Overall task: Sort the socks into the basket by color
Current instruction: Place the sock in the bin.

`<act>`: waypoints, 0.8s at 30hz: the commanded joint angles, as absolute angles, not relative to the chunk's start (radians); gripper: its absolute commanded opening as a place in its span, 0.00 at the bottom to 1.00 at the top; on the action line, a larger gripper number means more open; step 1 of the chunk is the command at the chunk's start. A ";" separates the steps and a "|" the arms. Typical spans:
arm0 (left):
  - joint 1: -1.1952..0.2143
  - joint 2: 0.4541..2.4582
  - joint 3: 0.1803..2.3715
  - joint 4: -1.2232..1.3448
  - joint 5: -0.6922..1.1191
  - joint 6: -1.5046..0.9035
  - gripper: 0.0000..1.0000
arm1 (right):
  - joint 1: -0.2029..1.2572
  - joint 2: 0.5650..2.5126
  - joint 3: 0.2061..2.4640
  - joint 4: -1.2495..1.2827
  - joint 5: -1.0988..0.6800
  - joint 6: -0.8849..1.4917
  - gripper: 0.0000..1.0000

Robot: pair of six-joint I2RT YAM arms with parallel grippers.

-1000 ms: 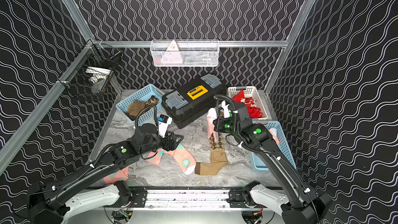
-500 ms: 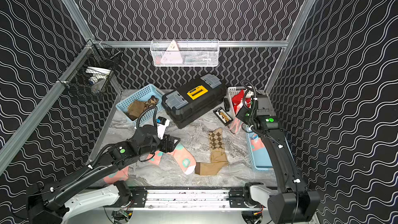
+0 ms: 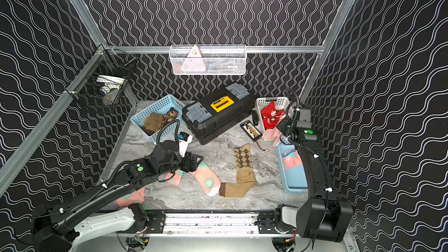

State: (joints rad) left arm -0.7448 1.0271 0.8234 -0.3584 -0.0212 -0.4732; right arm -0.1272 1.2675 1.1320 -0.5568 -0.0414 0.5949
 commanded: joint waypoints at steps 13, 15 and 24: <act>-0.746 1.020 0.810 -0.321 0.013 -0.439 0.75 | -0.299 1.130 0.762 -0.498 0.128 0.739 0.00; -0.746 1.014 0.806 -0.320 0.014 -0.438 0.75 | -0.321 1.115 0.736 -0.499 0.156 0.750 0.00; -0.746 1.005 0.805 -0.319 0.012 -0.439 0.75 | -0.342 1.052 0.704 -0.618 0.256 0.820 0.00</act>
State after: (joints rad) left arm -0.7448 1.0069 0.8093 -0.3424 0.0082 -0.4473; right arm -0.3424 1.0668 0.7120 -0.5591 0.1925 0.7757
